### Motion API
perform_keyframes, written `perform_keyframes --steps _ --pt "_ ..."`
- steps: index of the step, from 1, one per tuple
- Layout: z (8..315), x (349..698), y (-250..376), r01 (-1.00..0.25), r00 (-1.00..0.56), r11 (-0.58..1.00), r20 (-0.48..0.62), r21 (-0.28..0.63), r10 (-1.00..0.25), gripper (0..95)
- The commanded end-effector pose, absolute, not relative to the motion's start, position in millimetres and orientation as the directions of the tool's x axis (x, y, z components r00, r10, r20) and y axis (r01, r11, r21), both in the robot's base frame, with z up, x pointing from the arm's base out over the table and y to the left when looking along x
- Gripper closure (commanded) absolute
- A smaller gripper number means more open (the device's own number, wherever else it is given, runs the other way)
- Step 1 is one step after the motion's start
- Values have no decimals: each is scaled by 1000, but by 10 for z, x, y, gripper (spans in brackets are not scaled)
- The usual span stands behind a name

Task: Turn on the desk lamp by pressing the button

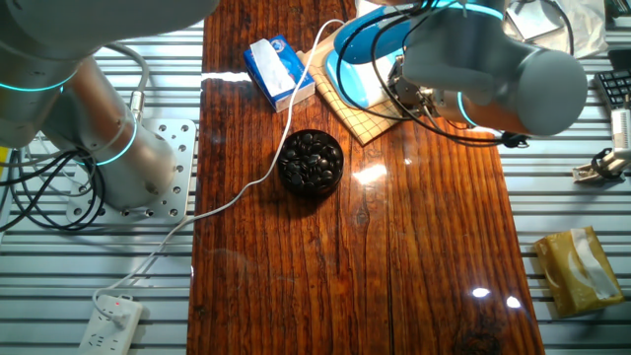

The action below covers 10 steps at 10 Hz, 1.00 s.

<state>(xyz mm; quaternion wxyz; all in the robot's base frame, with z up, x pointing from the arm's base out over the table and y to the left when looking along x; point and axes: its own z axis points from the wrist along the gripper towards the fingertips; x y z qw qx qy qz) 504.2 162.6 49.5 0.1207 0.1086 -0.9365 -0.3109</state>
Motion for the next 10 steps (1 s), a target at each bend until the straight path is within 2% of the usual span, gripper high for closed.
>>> perform_keyframes --steps 1,10 --pt "503 5044 1644 -124 -947 785 163 607 -275 950" --pt "481 5011 1769 -112 -951 790 164 603 -260 950"
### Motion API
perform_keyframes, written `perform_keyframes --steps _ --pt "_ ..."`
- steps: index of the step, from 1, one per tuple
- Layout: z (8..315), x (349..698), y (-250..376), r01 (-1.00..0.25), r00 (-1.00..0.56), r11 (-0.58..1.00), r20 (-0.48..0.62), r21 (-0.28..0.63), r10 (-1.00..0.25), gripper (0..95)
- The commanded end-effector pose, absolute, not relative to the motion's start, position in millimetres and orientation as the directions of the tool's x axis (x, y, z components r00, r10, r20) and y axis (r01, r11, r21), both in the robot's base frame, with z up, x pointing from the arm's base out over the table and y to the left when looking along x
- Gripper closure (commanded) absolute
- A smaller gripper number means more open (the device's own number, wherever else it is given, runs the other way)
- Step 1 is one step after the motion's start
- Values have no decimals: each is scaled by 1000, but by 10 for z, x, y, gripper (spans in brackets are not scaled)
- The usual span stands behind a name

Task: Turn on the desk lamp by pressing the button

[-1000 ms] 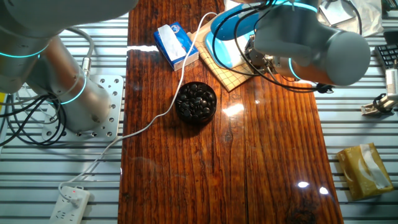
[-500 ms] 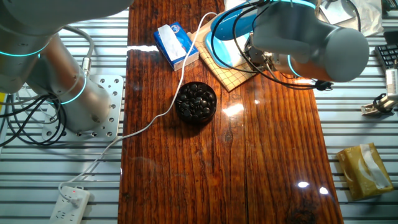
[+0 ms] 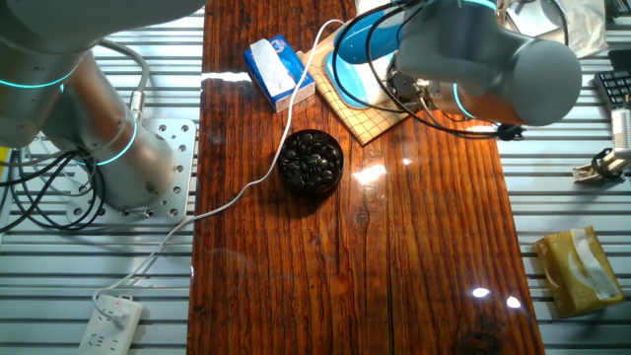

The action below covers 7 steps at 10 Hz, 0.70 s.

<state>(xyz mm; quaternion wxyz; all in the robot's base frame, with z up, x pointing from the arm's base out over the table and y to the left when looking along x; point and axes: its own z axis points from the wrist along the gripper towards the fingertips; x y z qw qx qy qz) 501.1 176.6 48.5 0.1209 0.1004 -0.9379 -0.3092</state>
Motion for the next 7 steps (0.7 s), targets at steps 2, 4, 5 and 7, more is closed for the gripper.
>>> perform_keyframes --steps 2,4,5,7 --pt "480 5010 1775 -110 -952 792 164 601 -257 950" --pt "478 5010 1775 -110 -953 792 163 601 -255 950" --pt "475 5010 1775 -110 -953 792 162 601 -255 950" --pt "456 5008 1777 -108 -954 794 163 598 -253 950"
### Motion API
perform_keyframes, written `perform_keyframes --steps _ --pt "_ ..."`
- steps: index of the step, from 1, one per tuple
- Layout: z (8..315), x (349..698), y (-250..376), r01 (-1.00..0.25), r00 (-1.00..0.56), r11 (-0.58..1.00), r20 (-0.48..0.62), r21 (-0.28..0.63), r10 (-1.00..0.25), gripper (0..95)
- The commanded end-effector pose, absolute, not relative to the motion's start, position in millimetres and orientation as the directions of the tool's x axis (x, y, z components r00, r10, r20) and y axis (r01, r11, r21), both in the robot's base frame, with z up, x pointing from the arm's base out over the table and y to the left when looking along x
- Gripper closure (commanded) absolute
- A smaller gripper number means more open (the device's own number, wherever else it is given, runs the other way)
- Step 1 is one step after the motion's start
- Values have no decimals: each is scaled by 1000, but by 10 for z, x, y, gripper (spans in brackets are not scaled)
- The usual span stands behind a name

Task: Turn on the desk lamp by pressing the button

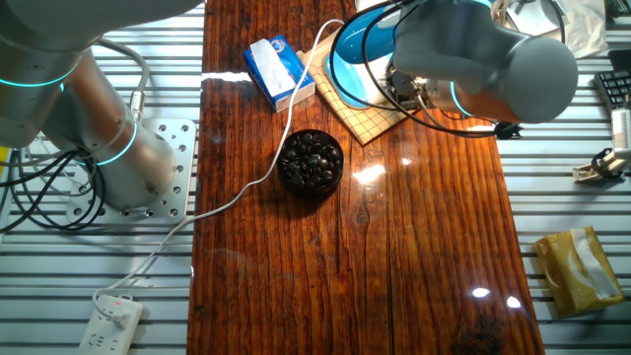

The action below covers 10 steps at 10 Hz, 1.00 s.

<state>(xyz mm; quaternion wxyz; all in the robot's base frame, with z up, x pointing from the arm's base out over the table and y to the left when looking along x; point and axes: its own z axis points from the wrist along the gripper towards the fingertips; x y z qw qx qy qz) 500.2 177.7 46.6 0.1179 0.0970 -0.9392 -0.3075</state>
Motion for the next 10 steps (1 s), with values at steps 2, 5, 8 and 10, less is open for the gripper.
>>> perform_keyframes --steps 2,5,8,10 --pt "422 5005 1780 -108 -955 797 160 594 -248 950" --pt "411 5008 1782 -102 -956 798 162 594 -243 950" --pt "390 5005 1784 -102 -957 798 161 594 -242 950" --pt "381 5005 1785 -104 -957 797 158 595 -242 950"
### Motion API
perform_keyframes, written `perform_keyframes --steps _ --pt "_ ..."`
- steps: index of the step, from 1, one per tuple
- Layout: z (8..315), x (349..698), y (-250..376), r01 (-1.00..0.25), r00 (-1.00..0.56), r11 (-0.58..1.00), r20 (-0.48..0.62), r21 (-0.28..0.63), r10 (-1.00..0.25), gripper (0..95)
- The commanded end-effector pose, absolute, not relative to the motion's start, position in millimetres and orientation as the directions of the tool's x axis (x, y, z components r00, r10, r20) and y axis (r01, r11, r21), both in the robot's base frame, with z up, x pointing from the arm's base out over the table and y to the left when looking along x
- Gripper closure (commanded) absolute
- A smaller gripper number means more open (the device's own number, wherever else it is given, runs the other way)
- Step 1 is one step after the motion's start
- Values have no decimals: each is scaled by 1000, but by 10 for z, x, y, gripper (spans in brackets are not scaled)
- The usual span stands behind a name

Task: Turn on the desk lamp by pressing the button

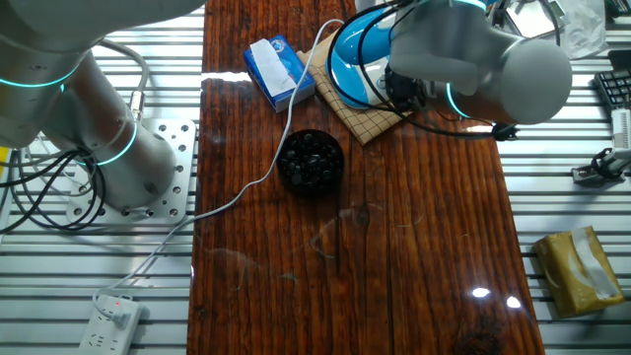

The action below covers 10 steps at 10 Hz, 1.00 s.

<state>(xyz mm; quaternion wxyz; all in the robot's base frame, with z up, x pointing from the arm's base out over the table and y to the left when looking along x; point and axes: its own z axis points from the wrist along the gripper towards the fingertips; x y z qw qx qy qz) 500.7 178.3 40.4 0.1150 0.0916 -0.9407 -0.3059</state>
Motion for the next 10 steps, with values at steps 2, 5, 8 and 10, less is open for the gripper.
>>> perform_keyframes --steps 2,5,8,10 --pt "405 5008 1781 -103 -957 795 158 598 -243 950" --pt "466 5014 1775 -104 -957 797 159 595 -243 950" --pt "494 5017 1771 -104 -957 797 158 594 -242 950" --pt "504 5017 1770 -104 -957 797 159 595 -243 950"
